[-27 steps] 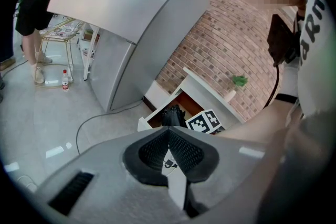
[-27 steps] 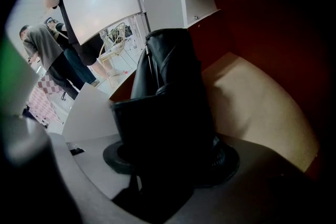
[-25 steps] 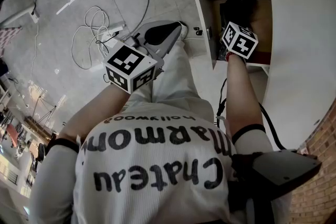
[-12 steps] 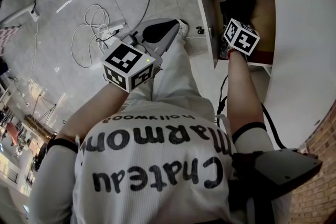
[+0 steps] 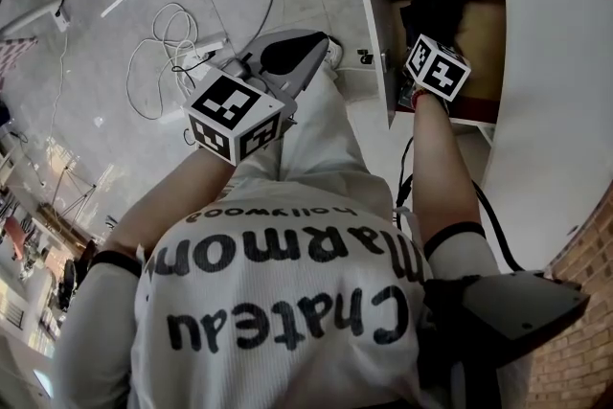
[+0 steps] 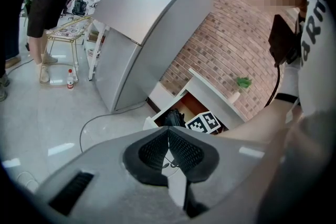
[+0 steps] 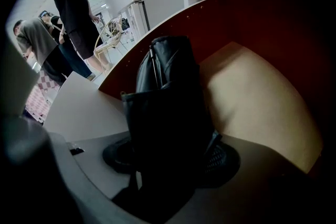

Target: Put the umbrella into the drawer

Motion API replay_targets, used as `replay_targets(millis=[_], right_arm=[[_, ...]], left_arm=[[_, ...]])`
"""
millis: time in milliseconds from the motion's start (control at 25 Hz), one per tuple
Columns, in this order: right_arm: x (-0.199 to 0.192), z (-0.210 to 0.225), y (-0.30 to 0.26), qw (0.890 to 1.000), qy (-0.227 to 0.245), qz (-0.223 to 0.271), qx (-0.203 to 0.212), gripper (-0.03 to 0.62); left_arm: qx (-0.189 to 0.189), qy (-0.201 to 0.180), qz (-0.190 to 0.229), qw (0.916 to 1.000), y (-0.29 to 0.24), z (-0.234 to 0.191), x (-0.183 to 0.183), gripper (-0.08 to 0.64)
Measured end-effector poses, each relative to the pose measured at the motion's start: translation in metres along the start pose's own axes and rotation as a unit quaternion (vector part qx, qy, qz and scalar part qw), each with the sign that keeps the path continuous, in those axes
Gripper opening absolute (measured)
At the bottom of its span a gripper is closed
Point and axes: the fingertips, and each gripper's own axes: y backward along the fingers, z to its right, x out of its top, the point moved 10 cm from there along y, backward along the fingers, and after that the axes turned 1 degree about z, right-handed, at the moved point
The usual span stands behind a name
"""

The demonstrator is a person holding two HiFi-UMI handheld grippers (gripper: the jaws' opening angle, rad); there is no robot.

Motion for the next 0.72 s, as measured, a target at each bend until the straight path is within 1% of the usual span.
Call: replay_targets(millis=[280, 520, 720], right_arm=[[0.0002, -0.0005, 0.0013, 1.0, 0.003, 0.006, 0.003, 0.259], [-0.0029, -0.0016, -0.0018, 1.0, 0.016, 0.008, -0.013, 0.259], [-0.0037, -0.0015, -0.0017, 1.0, 0.023, 0.008, -0.02, 0.259]], left_arm=[[0.003, 0.003, 0.007, 1.0, -0.0018, 0.0001, 0.0007, 0.017], [0.003, 0.002, 0.017, 0.9999, -0.0057, -0.0044, 0.0021, 0.017], [0.008, 0.005, 0.016, 0.9998, -0.005, -0.0064, 0.0014, 0.016]])
